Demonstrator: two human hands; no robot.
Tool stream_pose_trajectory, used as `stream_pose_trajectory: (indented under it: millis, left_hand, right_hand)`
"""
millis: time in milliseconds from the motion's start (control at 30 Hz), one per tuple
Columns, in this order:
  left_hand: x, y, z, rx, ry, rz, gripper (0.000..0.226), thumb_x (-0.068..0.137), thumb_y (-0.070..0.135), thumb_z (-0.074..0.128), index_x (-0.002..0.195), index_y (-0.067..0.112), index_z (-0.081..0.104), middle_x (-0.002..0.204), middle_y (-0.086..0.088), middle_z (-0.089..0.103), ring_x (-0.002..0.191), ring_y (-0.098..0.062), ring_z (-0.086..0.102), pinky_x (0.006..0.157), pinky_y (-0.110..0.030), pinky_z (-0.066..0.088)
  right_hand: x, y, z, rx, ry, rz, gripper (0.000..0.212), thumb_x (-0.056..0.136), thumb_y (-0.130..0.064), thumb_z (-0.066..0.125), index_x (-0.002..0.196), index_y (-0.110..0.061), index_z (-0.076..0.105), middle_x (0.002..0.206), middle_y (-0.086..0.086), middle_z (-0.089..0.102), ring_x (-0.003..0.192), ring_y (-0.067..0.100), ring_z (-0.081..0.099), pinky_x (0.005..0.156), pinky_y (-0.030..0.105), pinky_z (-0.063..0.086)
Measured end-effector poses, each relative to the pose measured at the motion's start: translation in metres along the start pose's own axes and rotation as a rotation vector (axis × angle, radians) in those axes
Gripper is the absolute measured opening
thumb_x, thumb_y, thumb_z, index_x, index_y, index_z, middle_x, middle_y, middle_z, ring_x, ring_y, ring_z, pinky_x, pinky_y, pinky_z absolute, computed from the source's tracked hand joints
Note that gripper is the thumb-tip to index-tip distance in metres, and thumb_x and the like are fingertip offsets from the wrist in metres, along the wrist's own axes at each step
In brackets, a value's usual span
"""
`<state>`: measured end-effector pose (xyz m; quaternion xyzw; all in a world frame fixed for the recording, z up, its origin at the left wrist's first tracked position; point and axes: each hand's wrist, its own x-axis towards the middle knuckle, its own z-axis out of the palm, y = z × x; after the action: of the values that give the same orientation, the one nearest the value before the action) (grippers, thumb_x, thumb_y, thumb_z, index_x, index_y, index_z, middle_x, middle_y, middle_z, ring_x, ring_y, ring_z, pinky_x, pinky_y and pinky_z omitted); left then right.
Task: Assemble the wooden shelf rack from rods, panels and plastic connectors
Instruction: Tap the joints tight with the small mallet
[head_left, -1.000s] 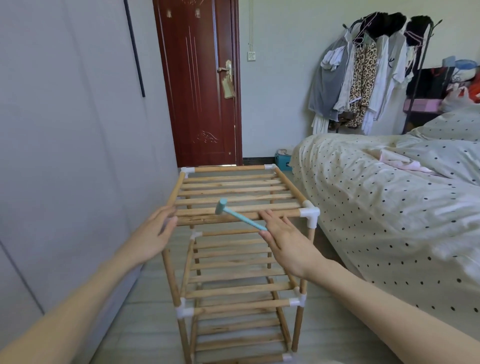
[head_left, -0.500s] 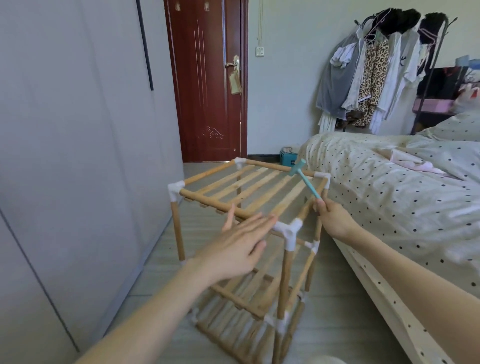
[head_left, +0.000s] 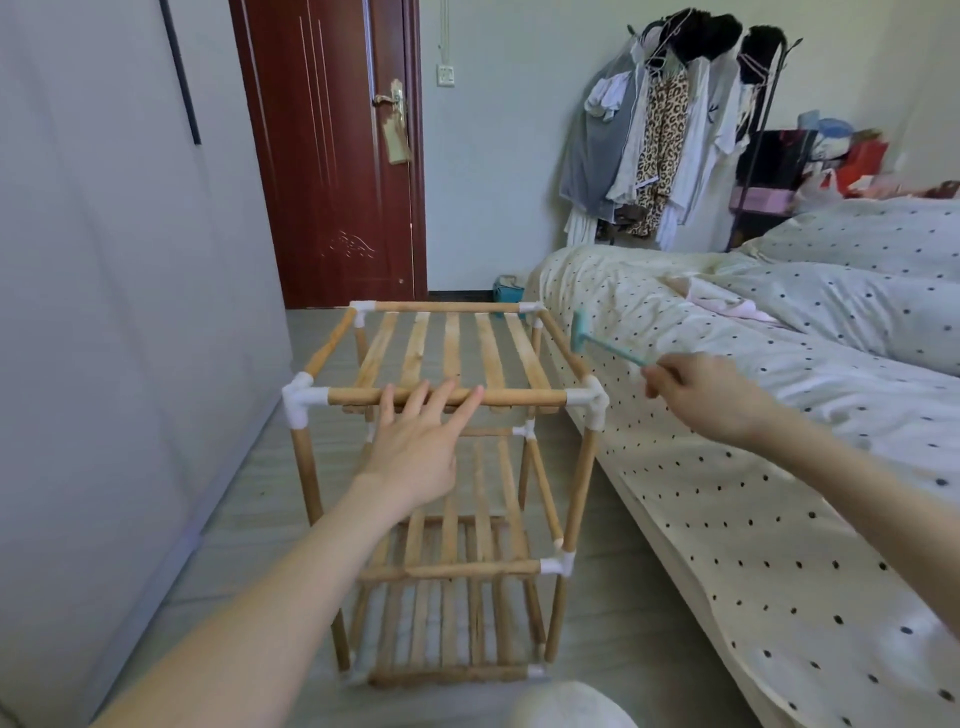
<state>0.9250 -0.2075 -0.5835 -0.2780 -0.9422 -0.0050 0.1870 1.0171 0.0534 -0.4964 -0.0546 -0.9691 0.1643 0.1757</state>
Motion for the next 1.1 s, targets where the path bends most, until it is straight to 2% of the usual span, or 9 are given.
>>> stream_pose_trajectory:
  millis: [167,267,333,467,633,767,800,933,1100]
  left_hand:
    - [0.004,0.009,-0.001,0.016,-0.022,-0.018,0.082,0.091,0.023,0.047,0.148,0.035,-0.011,0.158,0.0,0.002,0.144,-0.026,0.002,0.113,-0.056,-0.003]
    - [0.0,0.006,0.0,0.044,-0.03,-0.013,0.084,0.09,0.022,0.047,0.147,0.036,-0.013,0.158,0.001,0.001,0.144,-0.025,0.002,0.113,-0.057,-0.001]
    - [-0.001,0.005,0.002,0.047,-0.019,-0.006,0.085,0.089,0.022,0.047,0.147,0.036,-0.014,0.158,0.001,0.001,0.144,-0.025,0.001,0.114,-0.056,0.001]
    - [0.003,0.008,-0.002,0.027,-0.039,-0.012,0.084,0.089,0.023,0.047,0.147,0.036,-0.013,0.158,0.001,0.0,0.144,-0.025,0.001,0.114,-0.057,0.0]
    - [0.002,0.006,-0.001,0.028,-0.038,-0.012,0.087,0.088,0.022,0.049,0.147,0.037,-0.012,0.158,0.001,-0.001,0.144,-0.025,0.001,0.113,-0.056,-0.002]
    - [0.002,0.006,0.0,0.017,-0.04,-0.006,0.086,0.088,0.024,0.049,0.147,0.037,-0.011,0.158,0.002,0.0,0.144,-0.025,0.0,0.112,-0.057,-0.003]
    - [0.002,0.006,0.0,0.016,-0.039,-0.008,0.086,0.088,0.024,0.049,0.147,0.037,-0.011,0.158,0.002,0.0,0.144,-0.025,0.0,0.112,-0.056,-0.003]
    - [0.002,0.006,0.001,0.011,-0.044,-0.014,0.087,0.087,0.024,0.049,0.147,0.038,-0.012,0.158,0.001,-0.001,0.144,-0.025,0.0,0.112,-0.056,-0.005]
    - [0.003,0.008,0.003,0.01,-0.031,-0.024,0.088,0.086,0.025,0.051,0.147,0.038,-0.012,0.158,0.002,-0.002,0.144,-0.025,-0.002,0.112,-0.056,-0.006]
  right_hand:
    - [-0.004,0.008,-0.025,0.243,0.682,0.099,0.029,0.1,-0.028,0.032,0.085,-0.009,0.048,0.06,-0.003,0.043,0.055,0.018,0.041,0.055,0.034,0.019]
    - [-0.028,0.02,0.031,-0.05,0.005,0.228,0.029,0.102,-0.024,0.03,0.093,-0.005,0.049,0.08,0.009,0.057,0.076,0.031,0.056,0.069,0.037,0.043]
    - [-0.026,0.031,0.03,-0.047,-0.087,0.204,0.032,0.102,-0.027,0.03,0.081,-0.008,0.047,0.074,0.007,0.055,0.075,0.031,0.055,0.065,0.035,0.042]
    - [-0.016,0.026,0.002,0.307,0.681,0.207,0.033,0.101,-0.033,0.029,0.08,-0.011,0.042,0.062,-0.003,0.045,0.057,0.021,0.044,0.049,0.032,0.022]
    - [-0.035,0.022,0.043,-0.088,-0.183,0.175,0.031,0.102,-0.03,0.027,0.083,-0.012,0.044,0.084,0.01,0.055,0.08,0.031,0.056,0.069,0.035,0.041]
    - [-0.016,0.026,0.003,0.365,0.608,0.248,0.038,0.101,-0.034,0.027,0.091,-0.006,0.05,0.067,0.003,0.048,0.071,0.025,0.053,0.06,0.031,0.033]
    - [-0.024,0.023,0.005,0.359,0.629,0.246,0.038,0.101,-0.035,0.027,0.094,-0.005,0.049,0.068,0.004,0.05,0.07,0.023,0.054,0.059,0.032,0.033]
    - [-0.058,0.029,0.051,-0.06,-0.212,0.236,0.034,0.101,-0.035,0.029,0.082,-0.013,0.046,0.081,0.009,0.058,0.078,0.03,0.057,0.069,0.034,0.043]
    - [-0.033,0.018,0.012,0.432,0.665,0.168,0.036,0.101,-0.034,0.029,0.071,-0.017,0.039,0.061,0.0,0.048,0.056,0.022,0.046,0.049,0.031,0.027]
